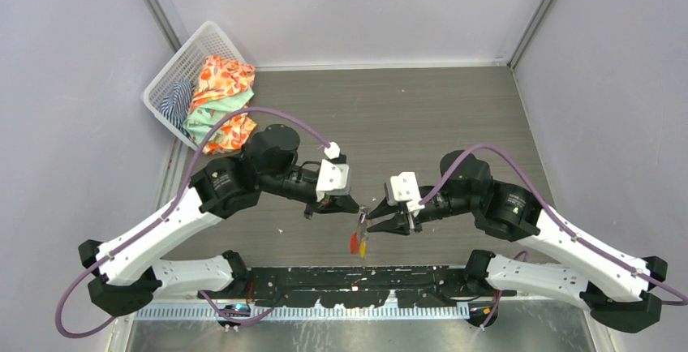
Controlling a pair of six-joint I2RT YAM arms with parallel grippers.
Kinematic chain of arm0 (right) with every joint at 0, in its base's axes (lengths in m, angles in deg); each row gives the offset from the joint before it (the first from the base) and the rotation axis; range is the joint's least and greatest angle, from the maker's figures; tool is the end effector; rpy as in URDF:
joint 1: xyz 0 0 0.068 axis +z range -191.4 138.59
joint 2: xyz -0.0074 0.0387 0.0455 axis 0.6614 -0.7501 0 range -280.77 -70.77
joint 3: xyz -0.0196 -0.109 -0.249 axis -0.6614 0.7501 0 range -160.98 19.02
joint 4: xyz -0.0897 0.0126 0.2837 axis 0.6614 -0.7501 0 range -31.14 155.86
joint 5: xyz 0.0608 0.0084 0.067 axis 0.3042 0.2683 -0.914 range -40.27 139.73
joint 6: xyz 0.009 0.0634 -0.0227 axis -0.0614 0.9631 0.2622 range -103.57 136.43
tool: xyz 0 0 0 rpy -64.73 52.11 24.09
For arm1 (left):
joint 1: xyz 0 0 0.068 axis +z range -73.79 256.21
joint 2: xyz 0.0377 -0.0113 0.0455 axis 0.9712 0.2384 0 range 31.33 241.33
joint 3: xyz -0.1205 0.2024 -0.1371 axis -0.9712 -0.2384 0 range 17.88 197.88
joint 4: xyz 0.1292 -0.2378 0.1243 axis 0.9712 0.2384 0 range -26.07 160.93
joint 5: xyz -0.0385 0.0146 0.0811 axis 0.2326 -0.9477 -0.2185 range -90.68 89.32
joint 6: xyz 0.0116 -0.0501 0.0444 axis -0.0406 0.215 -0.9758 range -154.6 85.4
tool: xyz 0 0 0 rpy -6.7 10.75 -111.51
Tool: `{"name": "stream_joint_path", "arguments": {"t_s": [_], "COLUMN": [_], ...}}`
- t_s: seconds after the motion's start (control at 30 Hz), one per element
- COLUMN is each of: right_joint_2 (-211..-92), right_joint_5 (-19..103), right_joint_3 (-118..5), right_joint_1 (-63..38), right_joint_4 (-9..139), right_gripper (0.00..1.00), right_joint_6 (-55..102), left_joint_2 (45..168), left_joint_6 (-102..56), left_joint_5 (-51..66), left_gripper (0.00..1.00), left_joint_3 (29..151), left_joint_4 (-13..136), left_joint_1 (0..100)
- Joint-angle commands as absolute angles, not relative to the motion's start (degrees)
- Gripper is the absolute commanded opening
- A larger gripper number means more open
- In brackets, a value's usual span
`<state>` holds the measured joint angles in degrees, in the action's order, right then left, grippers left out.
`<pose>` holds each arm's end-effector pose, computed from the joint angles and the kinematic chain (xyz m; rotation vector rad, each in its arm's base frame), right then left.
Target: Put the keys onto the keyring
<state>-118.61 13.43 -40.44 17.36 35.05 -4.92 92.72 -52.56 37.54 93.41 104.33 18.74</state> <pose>0.0865 0.2048 0.3860 -1.5811 1.1839 1.0360 0.1107 -0.2363 0.4208 1.6060 1.3538 -1.1008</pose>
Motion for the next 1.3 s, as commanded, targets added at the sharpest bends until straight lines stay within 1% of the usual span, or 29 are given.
{"name": "stream_joint_path", "arguments": {"t_s": [0.0, 0.1, 0.17, 0.3, 0.43, 0.53, 0.67, 0.87, 0.93, 1.03, 1.17, 1.27], "right_joint_2": [-117.8, -116.6, -115.3, -114.3, -116.3, -118.1, -120.6, -121.1, -121.3, -121.5, -121.4, -121.5], "right_joint_5": [17.4, 18.7, 19.9, 23.1, 25.1, 24.4, 22.8, 21.2, 20.9, 20.5, 20.4, 20.5], "right_joint_3": [-39.9, -39.9, -41.0, -45.1, -49.5, -50.5, -51.1, -50.6, -50.4, -50.2, -49.7, -49.6], "right_joint_1": [17.7, 17.7, 17.6, 17.6, 17.7, 17.7, 17.6, 17.5, 17.5, 17.5, 17.4, 17.3], "right_joint_4": [45.9, 46.6, 45.8, 41.2, 36.8, 36.6, 36.9, 38.9, 39.1, 39.1, 39.3, 39.4], "right_gripper": [0.34, 0.43, 0.45, 0.45, 0.44, 0.43, 0.37, 0.31, 0.3, 0.26, 0.17, 0.17], "right_joint_6": [1.8, 3.2, 3.2, 2.4, 3.6, 4.0, 3.6, 3.5, 3.8, 3.9, 4.1, 4.2], "left_joint_2": [89.7, 88.5, 87.8, 86.9, 86.0, 85.7, 85.4, 84.8, 84.6, 84.5, 84.4, 84.4], "left_joint_6": [-48.6, -48.7, -49.2, -49.7, -49.9, -50.5, -50.9, -51.1, -51.0, -50.6, -50.3, -49.6], "left_joint_5": [39.5, 37.0, 35.2, 34.7, 33.9, 34.3, 34.3, 35.5, 35.3, 35.3, 35.1, 35.0], "left_gripper": [0.0, 0.0, 0.0, 0.0, 0.0, 0.0, 0.0, 0.0, 0.0, 0.0, 0.0, 0.0], "left_joint_3": [92.8, 91.3, 90.2, 89.3, 88.2, 88.2, 88.8, 89.0, 88.9, 89.0, 89.1, 89.1], "left_joint_4": [96.5, 94.4, 93.4, 92.9, 91.1, 91.0, 90.9, 91.7, 91.5, 90.9, 90.9, 90.3], "left_joint_1": [19.5, 19.7, 19.7, 19.8, 19.8, 19.8, 19.8, 19.8, 19.8, 19.8, 19.8, 19.8]}}
